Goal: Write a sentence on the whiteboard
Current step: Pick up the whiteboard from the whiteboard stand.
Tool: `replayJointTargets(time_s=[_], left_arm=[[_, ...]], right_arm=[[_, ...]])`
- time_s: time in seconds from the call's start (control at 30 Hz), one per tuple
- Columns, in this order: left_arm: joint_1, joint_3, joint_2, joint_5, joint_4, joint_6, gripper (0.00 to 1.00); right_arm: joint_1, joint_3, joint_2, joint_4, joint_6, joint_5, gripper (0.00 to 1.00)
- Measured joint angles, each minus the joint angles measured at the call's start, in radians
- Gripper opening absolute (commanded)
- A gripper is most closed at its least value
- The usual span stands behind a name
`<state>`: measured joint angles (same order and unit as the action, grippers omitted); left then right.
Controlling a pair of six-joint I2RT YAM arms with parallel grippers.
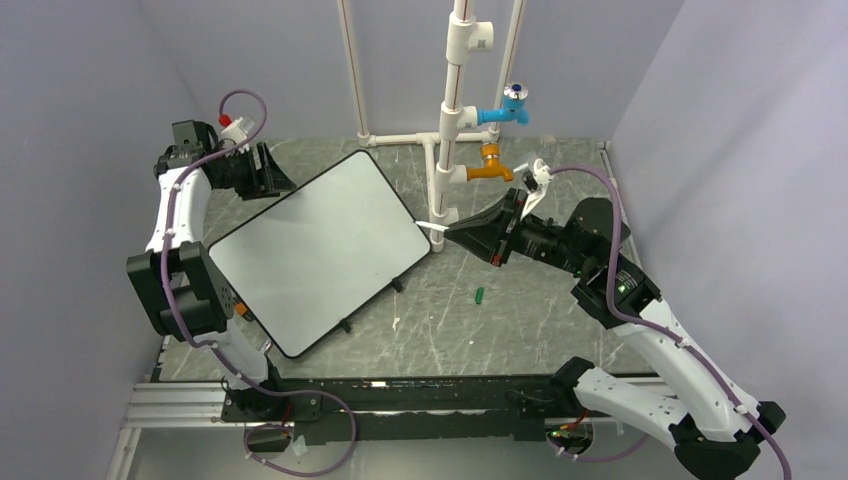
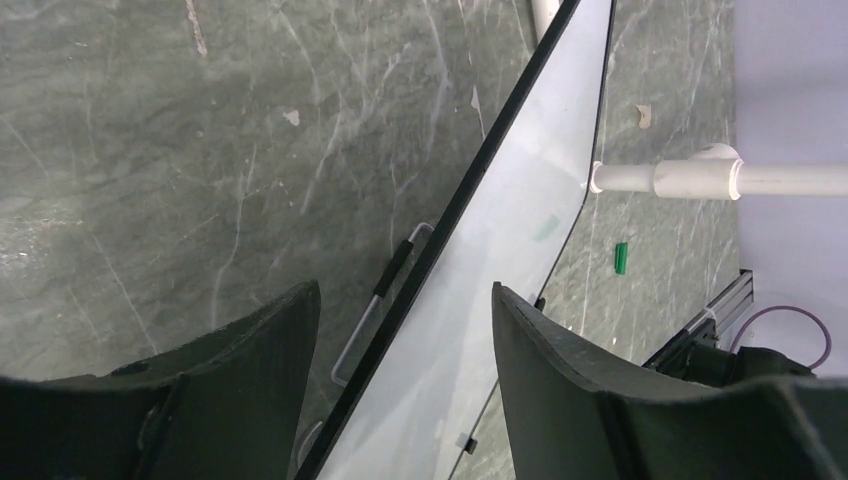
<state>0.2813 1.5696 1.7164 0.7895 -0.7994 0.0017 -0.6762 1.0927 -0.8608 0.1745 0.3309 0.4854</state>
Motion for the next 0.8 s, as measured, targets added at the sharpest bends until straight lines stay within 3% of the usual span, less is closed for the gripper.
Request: replayJointTargets(time_s=[0.23, 0.8], left_arm=[[0.0, -0.035, 0.019, 0.055, -0.008, 0.014, 0.55], [-0.008, -0.064, 0.064, 0.156, -0.01, 0.062, 0.47]], right_arm=[[-0.002, 0.002, -0.034, 0.0, 0.0, 0.026, 0.0], [-0.01, 0.064, -0.09, 0.009, 0.002, 0.091, 0.0]])
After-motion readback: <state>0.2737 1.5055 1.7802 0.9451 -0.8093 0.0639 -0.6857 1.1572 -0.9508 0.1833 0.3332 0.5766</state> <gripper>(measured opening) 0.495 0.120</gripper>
